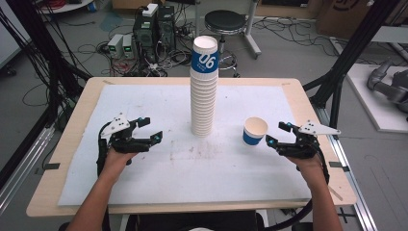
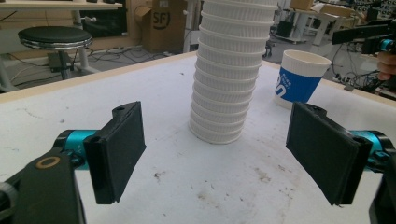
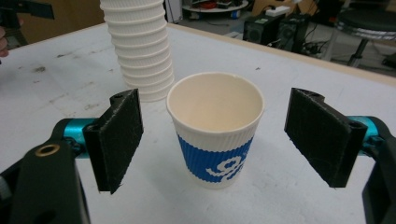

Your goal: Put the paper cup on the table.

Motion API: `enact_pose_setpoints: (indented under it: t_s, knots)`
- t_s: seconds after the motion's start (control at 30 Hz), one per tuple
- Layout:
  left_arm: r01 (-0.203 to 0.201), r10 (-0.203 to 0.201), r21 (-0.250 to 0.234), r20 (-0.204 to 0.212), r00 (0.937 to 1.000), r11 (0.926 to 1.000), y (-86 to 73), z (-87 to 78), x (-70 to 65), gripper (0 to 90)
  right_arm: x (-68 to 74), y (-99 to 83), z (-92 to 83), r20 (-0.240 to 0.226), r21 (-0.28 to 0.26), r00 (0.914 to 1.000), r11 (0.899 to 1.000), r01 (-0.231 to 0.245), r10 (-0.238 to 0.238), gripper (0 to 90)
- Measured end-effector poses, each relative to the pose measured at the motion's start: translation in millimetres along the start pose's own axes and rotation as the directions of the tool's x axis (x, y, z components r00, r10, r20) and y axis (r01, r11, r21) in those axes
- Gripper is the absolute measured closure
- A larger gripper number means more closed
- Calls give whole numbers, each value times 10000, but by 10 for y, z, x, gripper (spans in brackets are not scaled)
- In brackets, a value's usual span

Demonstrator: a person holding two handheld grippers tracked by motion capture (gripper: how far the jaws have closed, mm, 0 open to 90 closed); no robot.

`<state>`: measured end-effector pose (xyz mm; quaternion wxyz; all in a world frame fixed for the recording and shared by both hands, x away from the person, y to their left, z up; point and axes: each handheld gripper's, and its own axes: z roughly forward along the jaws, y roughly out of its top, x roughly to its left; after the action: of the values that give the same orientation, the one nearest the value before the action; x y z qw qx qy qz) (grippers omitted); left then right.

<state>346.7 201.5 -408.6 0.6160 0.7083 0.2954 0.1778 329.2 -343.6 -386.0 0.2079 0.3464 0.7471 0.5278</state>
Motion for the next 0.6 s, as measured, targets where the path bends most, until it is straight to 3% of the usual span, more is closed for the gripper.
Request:
enact_pose_setpoints:
  t_s: [0.33,0.6]
  knots:
    - [10,-10,-32,19,10000,10000,0,-17,-13,192,42,52,-46,306,-197,9992,9995,262,-256,198]
    - [-20,20,-102,73,10000,9999,7,-36,-22,192,108,122,-76,205,-398,9990,9984,393,-385,199]
